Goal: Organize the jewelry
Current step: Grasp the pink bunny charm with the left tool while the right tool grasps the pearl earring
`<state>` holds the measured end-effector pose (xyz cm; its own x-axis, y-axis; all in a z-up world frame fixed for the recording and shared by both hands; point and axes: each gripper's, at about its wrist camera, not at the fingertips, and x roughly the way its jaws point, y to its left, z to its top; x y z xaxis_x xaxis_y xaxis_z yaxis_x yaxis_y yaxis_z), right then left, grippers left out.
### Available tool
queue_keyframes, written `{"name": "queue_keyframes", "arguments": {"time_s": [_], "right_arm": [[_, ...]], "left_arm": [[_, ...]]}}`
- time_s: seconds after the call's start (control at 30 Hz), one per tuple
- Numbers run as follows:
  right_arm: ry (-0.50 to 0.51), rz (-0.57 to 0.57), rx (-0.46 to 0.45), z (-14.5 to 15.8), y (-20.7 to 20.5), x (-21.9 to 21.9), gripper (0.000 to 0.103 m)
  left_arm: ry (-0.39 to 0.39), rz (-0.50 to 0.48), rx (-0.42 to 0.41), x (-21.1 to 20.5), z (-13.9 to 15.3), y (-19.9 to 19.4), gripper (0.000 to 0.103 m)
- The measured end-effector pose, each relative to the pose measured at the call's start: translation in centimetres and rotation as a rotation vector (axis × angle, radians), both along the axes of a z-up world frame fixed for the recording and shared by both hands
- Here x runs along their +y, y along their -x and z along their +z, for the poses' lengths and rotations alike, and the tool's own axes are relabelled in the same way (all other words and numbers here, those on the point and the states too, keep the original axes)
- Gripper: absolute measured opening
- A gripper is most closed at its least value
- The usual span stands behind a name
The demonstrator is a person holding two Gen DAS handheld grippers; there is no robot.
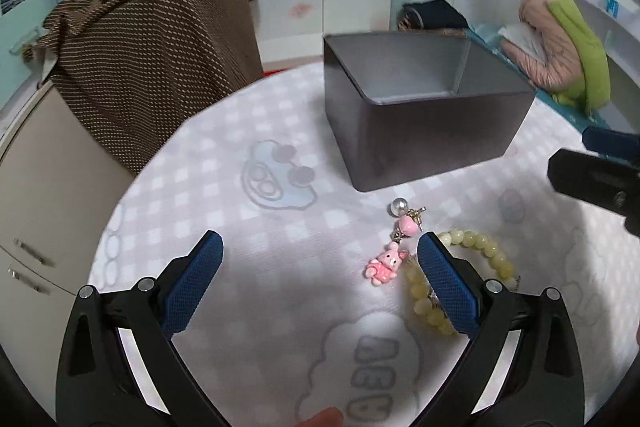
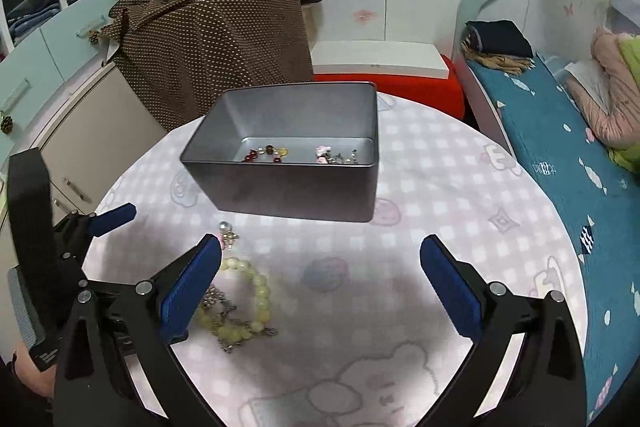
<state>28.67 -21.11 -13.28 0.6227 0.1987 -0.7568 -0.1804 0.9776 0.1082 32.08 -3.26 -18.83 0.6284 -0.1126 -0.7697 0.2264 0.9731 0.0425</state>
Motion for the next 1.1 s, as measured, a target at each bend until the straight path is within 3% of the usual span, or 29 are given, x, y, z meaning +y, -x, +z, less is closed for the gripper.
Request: {"name": "queue_keyframes", "arguments": {"time_s": [0.1,0.17,0.3,0.47,0.53,0.7,0.73,0.77,0.87,0.9,1.1], "right_arm": [[-0.002,0.002,0.006,-0.3,-0.2,-0.1,0.096],[-0.004,0.006,0.012,-0.4,-0.3,0.0,0.096],[-0.005,0.019,0.019,-0.7,-0.6,0.3,0.096],[0.007,0.056,0.035,-1.4,-1.4,2.0,0.096],[0.01,0.076,0.04,-1.9,-2.0,2.9,0.096],[0.008,0.08,0.051,-2.5,-2.9,4.0,0.096],[0.009,0.08,0.051,-2.6,-2.9,4.1,0.096],[0.012,0.08,0.051,-2.6,-2.9,4.2,0.096],[0.03,0.079,0.058,-3.1,-3.2,4.4,0.095],[0.033,0.075,0.06,-3.3,-3.2,4.4,0.095],[0.02,0.056,0.05,-3.5,-3.4,4.2,0.092]], "left_arm": [[0.001,0.006,0.019,-0.3,-0.5,-0.7,0.096],[0.026,0.02,0.047,0.0,-0.9,-1.1,0.08],[0.03,0.009,0.039,0.1,-0.9,-0.9,0.067],[0.047,0.023,0.032,1.0,-0.6,-0.4,0.036],[0.076,0.032,0.037,1.7,-0.4,-0.5,0.03],[0.08,0.026,0.037,2.1,-0.2,-0.8,0.03],[0.072,0.019,0.034,1.9,-0.3,-1.0,0.041],[0.068,0.017,0.029,1.8,-0.3,-0.9,0.058],[0.071,0.003,0.034,1.7,-0.5,-1.3,0.06],[0.078,0.001,0.03,1.7,-0.4,-1.4,0.059],[0.084,-0.011,0.029,2.5,-0.3,-1.8,0.024]]}}
